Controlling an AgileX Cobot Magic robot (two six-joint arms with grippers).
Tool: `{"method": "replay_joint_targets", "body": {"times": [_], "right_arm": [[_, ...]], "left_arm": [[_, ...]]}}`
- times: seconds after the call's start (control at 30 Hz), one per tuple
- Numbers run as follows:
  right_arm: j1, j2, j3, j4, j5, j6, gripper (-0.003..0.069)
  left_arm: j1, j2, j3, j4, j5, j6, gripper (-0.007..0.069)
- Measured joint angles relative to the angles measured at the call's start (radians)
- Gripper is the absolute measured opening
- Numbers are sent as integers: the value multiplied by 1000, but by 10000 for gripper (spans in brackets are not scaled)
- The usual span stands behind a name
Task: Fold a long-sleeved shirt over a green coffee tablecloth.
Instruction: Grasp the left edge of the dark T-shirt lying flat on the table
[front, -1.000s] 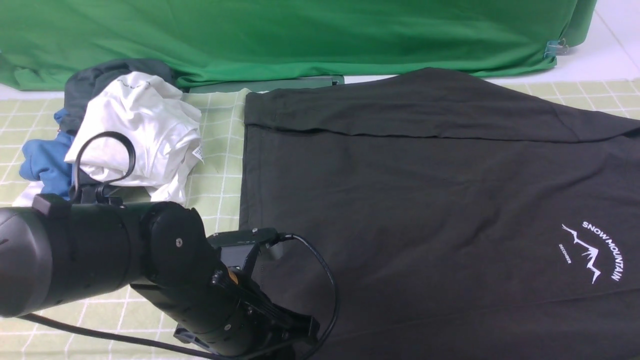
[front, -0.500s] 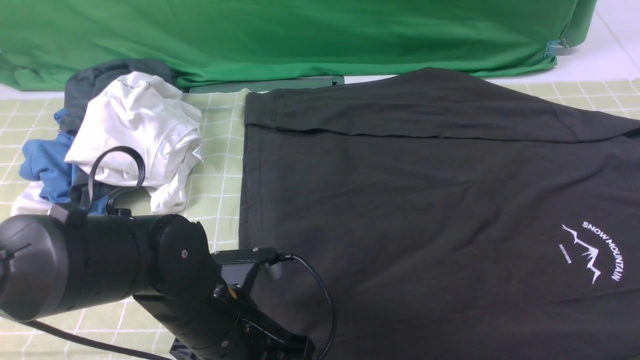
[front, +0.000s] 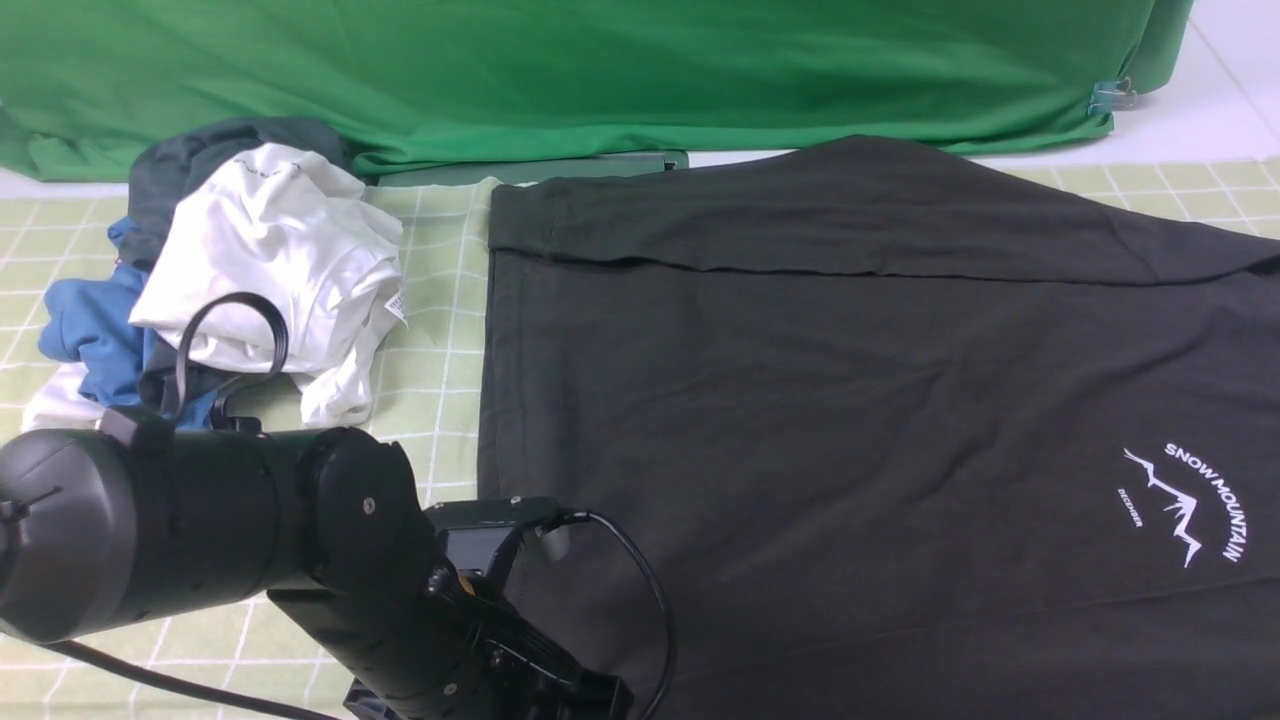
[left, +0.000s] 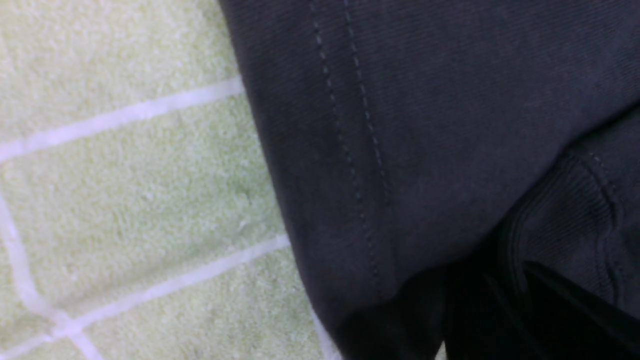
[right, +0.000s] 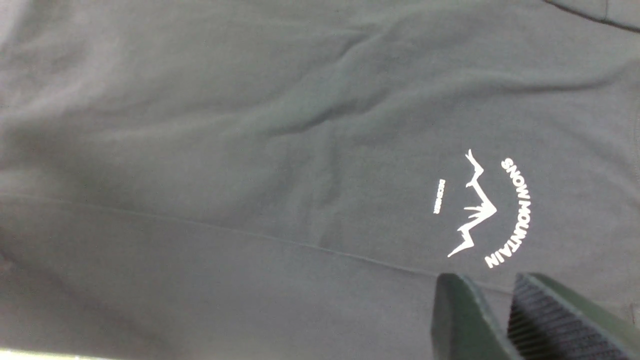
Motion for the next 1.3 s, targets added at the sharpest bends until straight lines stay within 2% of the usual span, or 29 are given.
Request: {"method": "replay_joint_targets", "body": {"times": [0.27,0.5,0.63,0.77,0.9,1.07,1.23,1.3], "right_arm": [[0,0,0,0,0,4,167],[0,0,0,0,0,7,175],[0,0,0,0,0,15,178],[0,0,0,1,0,21,183],[0,0,0,1,0,22,185],[0,0,0,1,0,22,190],[0,0,0,1,0,22,196],[0,0,0,1,-1,22,196]], "left_arm": [[0,-43,-83,2,66,27,85],[11,-106,-280,123,137,-42,84],[89,-104,-382,198,165,-80,84],[183,-87,-444,208,219,-71,84],[204,-80,-435,206,309,-47,84],[158,-80,-337,171,350,-41,84],[73,-75,-167,126,236,-44,88],[42,-75,-89,123,141,-63,108]]}}
